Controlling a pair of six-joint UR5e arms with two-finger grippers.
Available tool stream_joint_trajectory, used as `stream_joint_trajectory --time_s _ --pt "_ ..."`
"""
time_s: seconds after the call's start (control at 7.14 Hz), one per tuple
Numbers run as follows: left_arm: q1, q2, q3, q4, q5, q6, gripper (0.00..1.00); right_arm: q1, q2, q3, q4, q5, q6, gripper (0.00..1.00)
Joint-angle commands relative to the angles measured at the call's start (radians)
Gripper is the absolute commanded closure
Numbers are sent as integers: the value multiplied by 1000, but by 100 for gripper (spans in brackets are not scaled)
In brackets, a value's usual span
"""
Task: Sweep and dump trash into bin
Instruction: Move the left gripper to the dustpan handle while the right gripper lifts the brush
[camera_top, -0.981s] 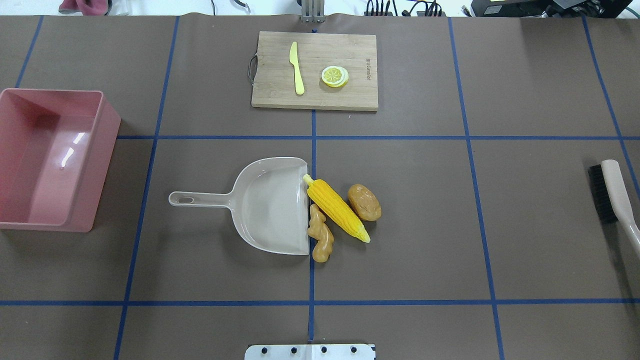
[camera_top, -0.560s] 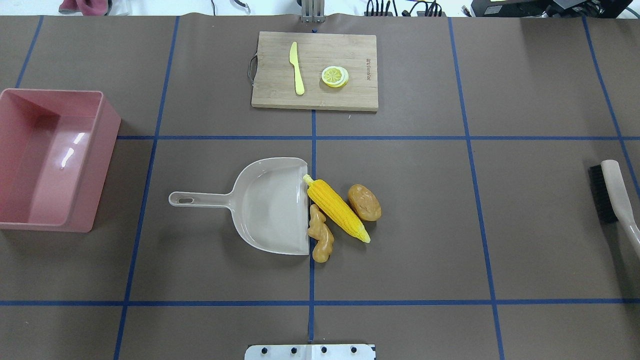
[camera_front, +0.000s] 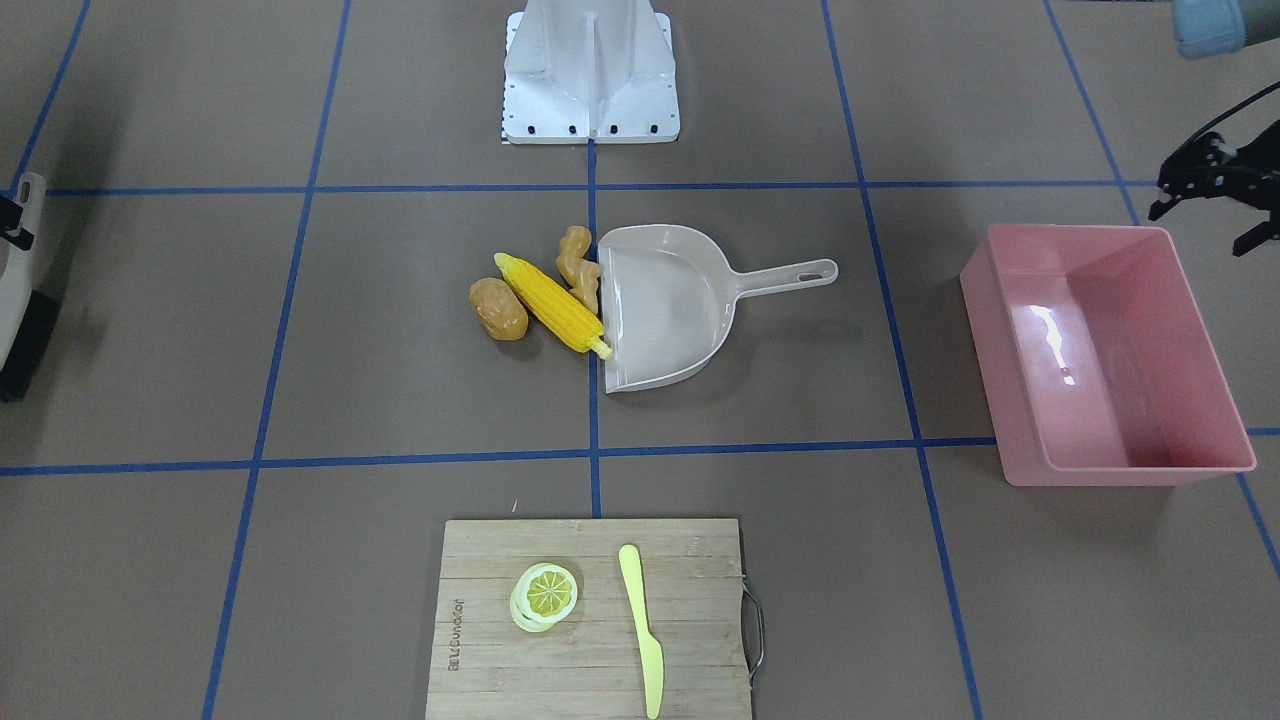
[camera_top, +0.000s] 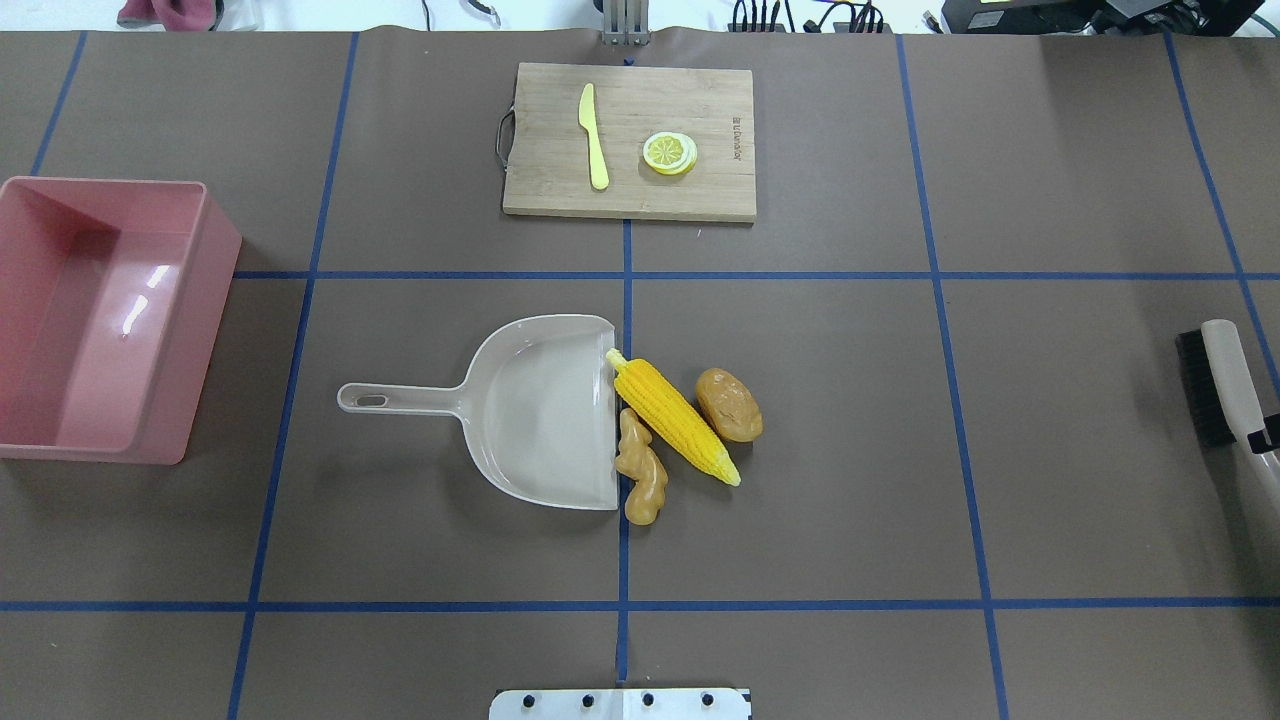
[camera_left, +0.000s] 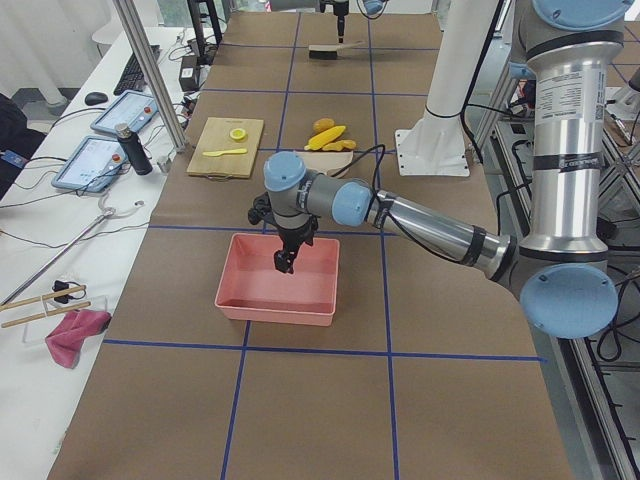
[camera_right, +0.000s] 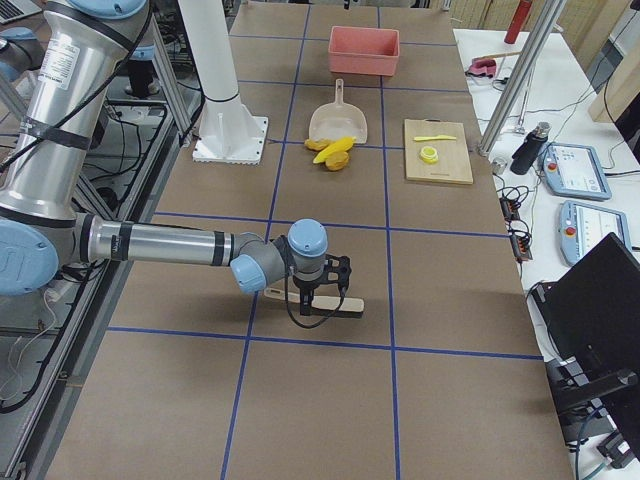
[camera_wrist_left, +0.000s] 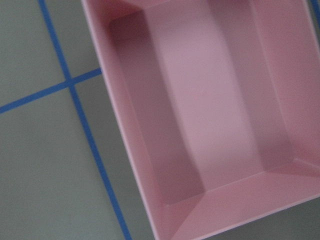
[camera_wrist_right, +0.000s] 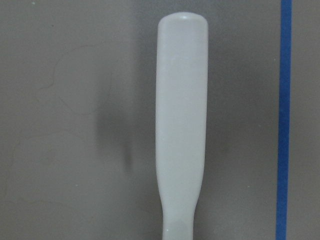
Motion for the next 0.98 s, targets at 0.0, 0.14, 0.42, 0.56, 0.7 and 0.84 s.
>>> stream_joint_trajectory --time_s 0.0,0.14,0.42,0.56,0.7,0.84 --pt "186 -184 16 -17 8 0 2 -68 -30 20 12 -26 81 0" --pt "257 -268 28 -17 52 -5 2 -93 -40 28 14 -50 130 0" --pt "404 -393 44 -17 225 -3 2 -125 -60 51 14 -81 187 0" --pt "432 -407 62 -37 223 11 2 -134 -64 51 14 -90 189 0" --pt "438 -393 65 -98 227 11 2 -146 -72 51 15 -115 188 0" --pt "445 -390 73 -144 227 12 2 -151 -74 49 17 -115 188 0"
